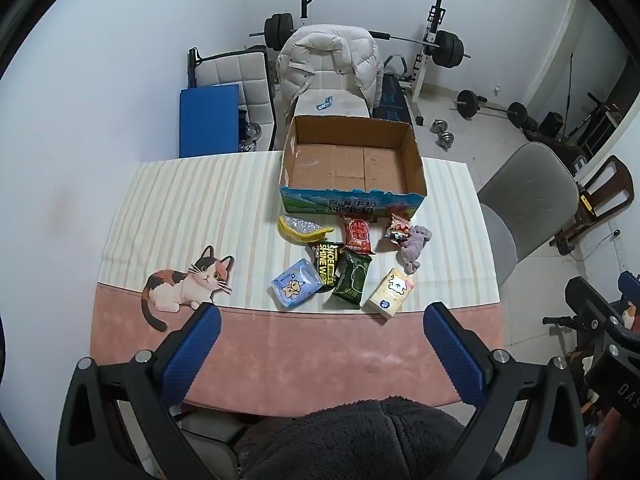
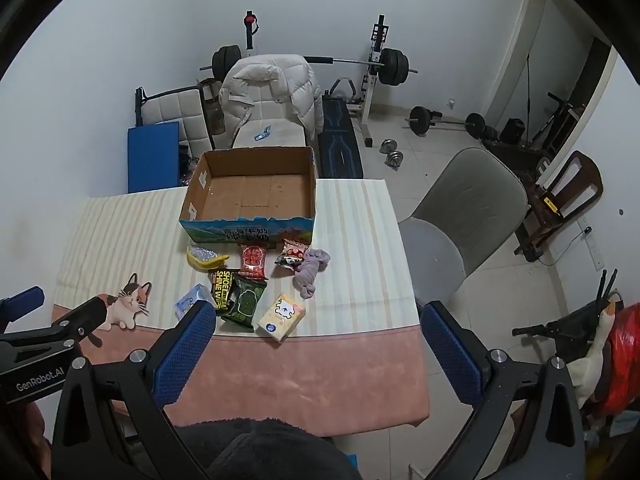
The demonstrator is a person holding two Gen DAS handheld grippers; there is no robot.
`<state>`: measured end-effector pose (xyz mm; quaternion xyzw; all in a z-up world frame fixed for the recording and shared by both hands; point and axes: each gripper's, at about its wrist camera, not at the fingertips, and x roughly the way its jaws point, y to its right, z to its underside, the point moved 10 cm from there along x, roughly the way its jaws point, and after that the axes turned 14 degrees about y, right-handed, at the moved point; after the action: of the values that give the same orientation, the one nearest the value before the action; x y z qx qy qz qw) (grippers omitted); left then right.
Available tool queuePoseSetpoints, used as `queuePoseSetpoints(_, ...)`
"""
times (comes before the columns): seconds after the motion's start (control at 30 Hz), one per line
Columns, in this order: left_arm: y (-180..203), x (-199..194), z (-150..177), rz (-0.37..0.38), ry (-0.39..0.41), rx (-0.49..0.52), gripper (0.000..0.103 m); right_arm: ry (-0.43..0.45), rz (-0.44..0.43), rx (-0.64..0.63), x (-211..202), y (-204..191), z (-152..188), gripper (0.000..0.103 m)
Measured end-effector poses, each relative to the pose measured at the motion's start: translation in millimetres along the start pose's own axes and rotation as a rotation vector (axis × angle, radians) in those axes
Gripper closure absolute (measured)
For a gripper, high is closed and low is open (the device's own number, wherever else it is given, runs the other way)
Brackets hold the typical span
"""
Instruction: Organize soft objects
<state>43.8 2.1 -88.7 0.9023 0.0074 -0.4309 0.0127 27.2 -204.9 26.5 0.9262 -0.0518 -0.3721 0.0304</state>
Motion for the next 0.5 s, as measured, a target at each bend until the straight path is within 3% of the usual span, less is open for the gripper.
queuePoseSetpoints(0.5,6.4,1.2,-2.8,-0.001,-0.003,-0.006,0.000,0.014,-0.015,-0.008,-2.7,1.7,-7.5,0.000)
